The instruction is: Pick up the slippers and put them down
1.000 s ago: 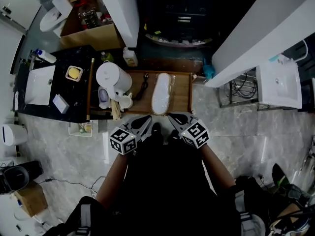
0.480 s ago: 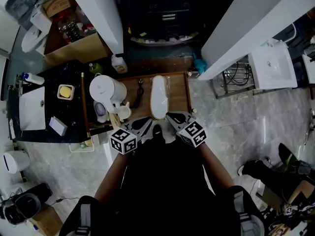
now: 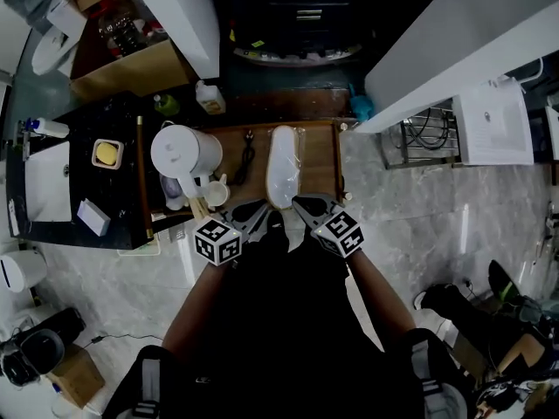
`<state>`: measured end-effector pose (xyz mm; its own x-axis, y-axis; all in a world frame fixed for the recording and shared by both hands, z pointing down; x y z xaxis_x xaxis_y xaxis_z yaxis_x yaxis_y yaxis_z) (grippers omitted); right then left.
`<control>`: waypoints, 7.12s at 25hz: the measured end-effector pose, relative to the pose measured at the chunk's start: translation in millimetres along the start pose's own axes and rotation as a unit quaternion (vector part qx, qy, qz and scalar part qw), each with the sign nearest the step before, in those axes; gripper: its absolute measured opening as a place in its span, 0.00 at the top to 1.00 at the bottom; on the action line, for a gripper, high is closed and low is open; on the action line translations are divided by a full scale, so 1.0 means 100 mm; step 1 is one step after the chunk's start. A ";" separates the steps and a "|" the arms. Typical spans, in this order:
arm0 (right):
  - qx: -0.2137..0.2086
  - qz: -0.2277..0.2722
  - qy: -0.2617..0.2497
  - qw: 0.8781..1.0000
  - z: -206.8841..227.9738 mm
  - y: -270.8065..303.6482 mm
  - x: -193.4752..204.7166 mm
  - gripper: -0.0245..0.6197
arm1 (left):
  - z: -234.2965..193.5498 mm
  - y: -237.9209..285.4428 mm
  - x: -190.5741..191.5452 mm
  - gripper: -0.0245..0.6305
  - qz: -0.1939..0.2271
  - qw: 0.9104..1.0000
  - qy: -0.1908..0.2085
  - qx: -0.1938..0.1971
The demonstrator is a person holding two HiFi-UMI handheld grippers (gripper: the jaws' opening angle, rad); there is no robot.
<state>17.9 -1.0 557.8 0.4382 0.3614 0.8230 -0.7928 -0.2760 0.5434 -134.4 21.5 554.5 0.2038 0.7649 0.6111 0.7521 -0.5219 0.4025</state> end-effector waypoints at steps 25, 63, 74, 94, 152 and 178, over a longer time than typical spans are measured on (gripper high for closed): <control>-0.074 -0.079 0.046 0.993 0.47 0.55 0.64 0.95 | -0.79 0.61 0.33 0.94 -0.045 0.994 -0.093 -0.044; -0.074 -0.121 0.202 0.969 0.79 1.11 1.18 0.52 | -1.40 1.14 0.67 0.54 -0.137 0.973 -0.170 -0.079; -0.068 -0.126 0.196 0.970 0.78 1.09 1.16 0.54 | -1.34 1.17 0.65 0.55 -0.138 0.973 -0.170 -0.072; -0.059 -0.088 0.165 0.981 0.74 0.81 0.73 0.55 | -1.00 0.96 0.33 0.55 -0.094 0.985 -0.137 -0.056; -0.032 0.033 0.084 0.995 0.32 -0.19 -0.62 0.58 | 0.18 0.14 -0.56 0.55 0.014 0.999 -0.033 -0.009; -0.028 0.038 0.081 0.996 0.29 -0.22 -0.62 0.58 | 0.21 0.13 -0.56 0.56 0.023 0.999 -0.033 -0.010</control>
<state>20.3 -43.2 500.1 0.3047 0.4821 0.8215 -0.8461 -0.2591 0.4659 -123.3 -20.2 511.0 0.2796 0.7629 0.5829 0.7286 -0.5640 0.3886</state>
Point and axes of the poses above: the fingertips, and each gripper's own axes: y forward along the fingers, z to its right, x out of its underside, the point moved 6 cm from there along -y, backward along the fingers, and after that the axes turned 10 degrees about -y, right-handed, at the moved point
